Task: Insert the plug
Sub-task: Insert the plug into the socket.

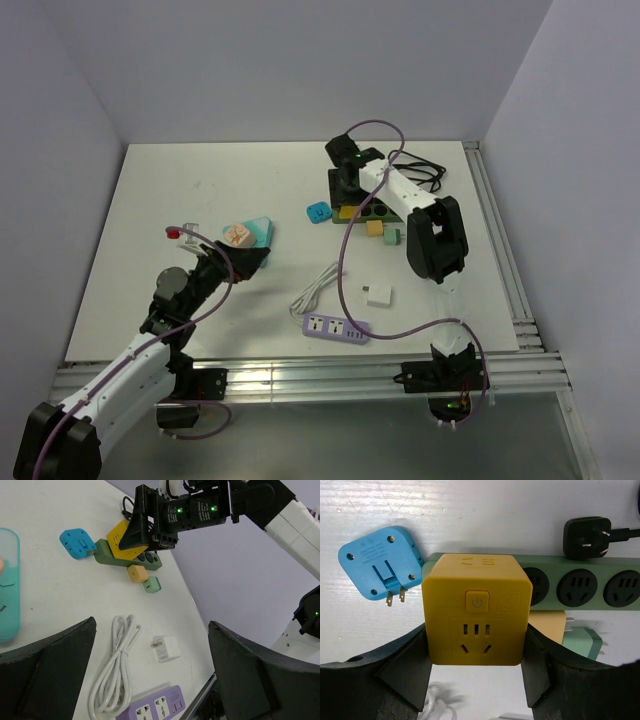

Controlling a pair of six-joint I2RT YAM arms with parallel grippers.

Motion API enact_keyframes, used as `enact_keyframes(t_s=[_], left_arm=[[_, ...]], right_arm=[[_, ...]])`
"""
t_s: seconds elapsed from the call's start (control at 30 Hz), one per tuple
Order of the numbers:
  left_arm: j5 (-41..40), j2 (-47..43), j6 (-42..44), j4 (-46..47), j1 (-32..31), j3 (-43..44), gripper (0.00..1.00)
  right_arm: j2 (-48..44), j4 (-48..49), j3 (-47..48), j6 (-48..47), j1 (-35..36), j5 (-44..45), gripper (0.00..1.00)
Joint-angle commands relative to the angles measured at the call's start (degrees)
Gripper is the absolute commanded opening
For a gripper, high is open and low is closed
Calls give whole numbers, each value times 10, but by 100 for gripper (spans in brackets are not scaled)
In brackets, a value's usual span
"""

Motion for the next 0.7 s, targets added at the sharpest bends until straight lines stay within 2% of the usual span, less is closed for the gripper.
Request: enact_keyframes(t_s=[0.0,0.2,0.43,0.67], left_arm=[[5,3,15,18,2,14,99],[5,7,16,20,2,16,99],[12,27,17,23,2,22,99],[12,35,19,21,1,31,100]], right_arm=[[38,-40,14,-4,-5,30,0],[36,-32,-3,-6,-5,21,0],[79,-56,17,-20,-5,-14,0],[24,-14,-62,-20,-9,-63,0]])
